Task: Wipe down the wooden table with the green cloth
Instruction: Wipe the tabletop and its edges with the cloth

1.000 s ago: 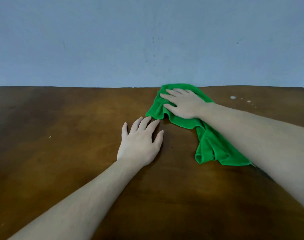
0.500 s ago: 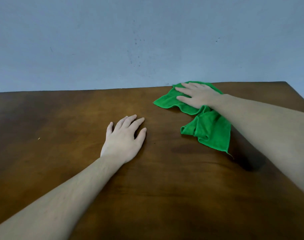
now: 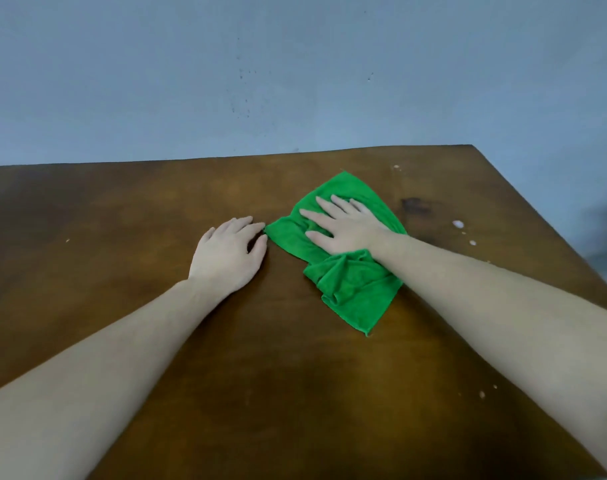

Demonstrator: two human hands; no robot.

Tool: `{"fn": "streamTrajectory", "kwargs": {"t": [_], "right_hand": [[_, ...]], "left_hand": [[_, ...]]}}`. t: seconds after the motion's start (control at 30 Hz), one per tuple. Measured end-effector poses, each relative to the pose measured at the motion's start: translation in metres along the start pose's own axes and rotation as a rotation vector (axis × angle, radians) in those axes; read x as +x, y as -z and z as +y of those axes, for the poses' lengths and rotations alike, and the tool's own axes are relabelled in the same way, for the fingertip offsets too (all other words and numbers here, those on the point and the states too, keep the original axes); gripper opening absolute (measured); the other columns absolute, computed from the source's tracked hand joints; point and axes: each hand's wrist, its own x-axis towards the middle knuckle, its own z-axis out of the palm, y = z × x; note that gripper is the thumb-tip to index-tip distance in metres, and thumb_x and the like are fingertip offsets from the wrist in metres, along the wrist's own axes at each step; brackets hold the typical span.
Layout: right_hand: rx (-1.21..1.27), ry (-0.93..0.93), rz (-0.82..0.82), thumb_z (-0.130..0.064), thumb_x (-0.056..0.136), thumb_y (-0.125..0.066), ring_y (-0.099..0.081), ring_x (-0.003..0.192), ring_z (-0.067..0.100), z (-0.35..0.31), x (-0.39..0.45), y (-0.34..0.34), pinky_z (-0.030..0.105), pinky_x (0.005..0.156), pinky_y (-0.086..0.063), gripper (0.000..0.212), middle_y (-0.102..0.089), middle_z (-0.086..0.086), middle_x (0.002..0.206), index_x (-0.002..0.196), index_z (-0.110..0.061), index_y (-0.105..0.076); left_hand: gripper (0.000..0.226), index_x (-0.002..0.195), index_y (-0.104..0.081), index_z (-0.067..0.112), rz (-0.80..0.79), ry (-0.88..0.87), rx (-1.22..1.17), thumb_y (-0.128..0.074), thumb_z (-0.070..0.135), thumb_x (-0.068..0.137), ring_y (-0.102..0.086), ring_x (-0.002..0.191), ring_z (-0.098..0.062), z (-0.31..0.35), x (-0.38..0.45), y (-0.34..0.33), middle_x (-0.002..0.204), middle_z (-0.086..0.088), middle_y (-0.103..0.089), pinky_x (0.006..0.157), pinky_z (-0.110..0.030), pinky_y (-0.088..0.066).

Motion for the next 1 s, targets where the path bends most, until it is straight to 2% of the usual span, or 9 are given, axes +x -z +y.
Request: {"fn": "streamTrajectory", "kwargs": {"t": [0.13, 0.3, 0.43, 0.57, 0.67, 0.77, 0.87, 1.0], "right_hand": [[0.01, 0.051, 0.013, -0.066, 0.1, -0.017, 0.006, 0.156, 0.021, -0.05, -0.06, -0.014, 0.047, 0.124, 0.003, 0.065, 0.005, -0.004, 0.17, 0.159, -0.042, -0.005], [0.019, 0.125, 0.03, -0.066, 0.1, -0.021, 0.008, 0.156, 0.021, -0.105, -0.14, -0.031, 0.047, 0.125, 0.003, 0.07, 0.005, -0.002, 0.17, 0.161, -0.034, -0.008], [-0.004, 0.159, 0.022, -0.073, 0.089, -0.006, 0.008, 0.156, 0.019, -0.13, -0.196, -0.041, 0.045, 0.125, 0.004, 0.083, 0.003, -0.002, 0.17, 0.16, -0.032, -0.015], [0.03, 0.176, 0.043, -0.067, 0.1, -0.018, 0.011, 0.155, 0.013, -0.135, -0.246, -0.049, 0.04, 0.125, 0.007, 0.065, 0.003, -0.008, 0.169, 0.157, -0.039, -0.024], [0.047, 0.094, 0.057, -0.072, 0.097, -0.015, 0.011, 0.154, 0.01, -0.126, -0.271, -0.055, 0.041, 0.126, 0.004, 0.062, 0.005, -0.014, 0.168, 0.155, -0.051, -0.015], [0.069, -0.064, 0.075, -0.082, 0.089, -0.007, 0.011, 0.155, 0.013, -0.113, -0.287, -0.061, 0.043, 0.126, 0.004, 0.067, 0.007, -0.012, 0.168, 0.152, -0.061, -0.005], [0.098, -0.219, 0.073, -0.086, 0.085, -0.005, 0.011, 0.155, 0.016, -0.1, -0.293, -0.064, 0.041, 0.125, 0.006, 0.07, 0.008, -0.01, 0.169, 0.151, -0.063, -0.002], [0.114, -0.337, 0.058, -0.086, 0.085, -0.006, 0.01, 0.156, 0.019, -0.089, -0.277, -0.062, 0.044, 0.126, 0.003, 0.073, 0.009, -0.008, 0.169, 0.153, -0.06, 0.0]], "left_hand": [[0.055, 0.15, -0.036, 0.035, -0.095, -0.03, -0.04, -0.021, 0.055, 0.101, -0.016, 0.15, -0.013, 0.005, -0.051, 0.001, 0.16, 0.01, -0.027, 0.122, -0.045, -0.01], [0.058, 0.149, -0.037, 0.036, -0.117, -0.107, -0.111, -0.017, 0.058, 0.1, -0.013, 0.15, -0.01, 0.011, -0.12, 0.005, 0.161, 0.012, -0.026, 0.122, -0.044, -0.006], [0.058, 0.147, -0.04, 0.035, -0.103, -0.138, -0.133, -0.019, 0.058, 0.099, -0.013, 0.15, -0.009, 0.017, -0.161, 0.004, 0.16, 0.012, -0.027, 0.122, -0.043, -0.005], [0.057, 0.147, -0.037, 0.035, -0.138, -0.178, -0.119, -0.019, 0.059, 0.099, -0.011, 0.15, -0.011, 0.024, -0.185, 0.006, 0.161, 0.011, -0.024, 0.122, -0.046, -0.005], [0.056, 0.149, -0.036, 0.036, -0.159, -0.205, -0.114, -0.02, 0.059, 0.1, -0.01, 0.151, -0.012, 0.027, -0.197, 0.009, 0.162, 0.011, -0.023, 0.122, -0.046, -0.004], [0.056, 0.149, -0.034, 0.036, -0.156, -0.221, -0.092, -0.022, 0.059, 0.1, -0.01, 0.151, -0.013, 0.029, -0.205, 0.01, 0.162, 0.009, -0.022, 0.122, -0.046, -0.004], [0.057, 0.151, -0.031, 0.036, -0.162, -0.237, -0.051, -0.024, 0.059, 0.1, -0.009, 0.151, -0.016, 0.032, -0.21, 0.011, 0.163, 0.007, -0.02, 0.122, -0.047, -0.003], [0.057, 0.152, -0.029, 0.037, -0.203, -0.248, -0.028, -0.026, 0.059, 0.099, -0.007, 0.152, -0.018, 0.042, -0.206, 0.012, 0.164, 0.007, -0.017, 0.122, -0.051, -0.003]]}}
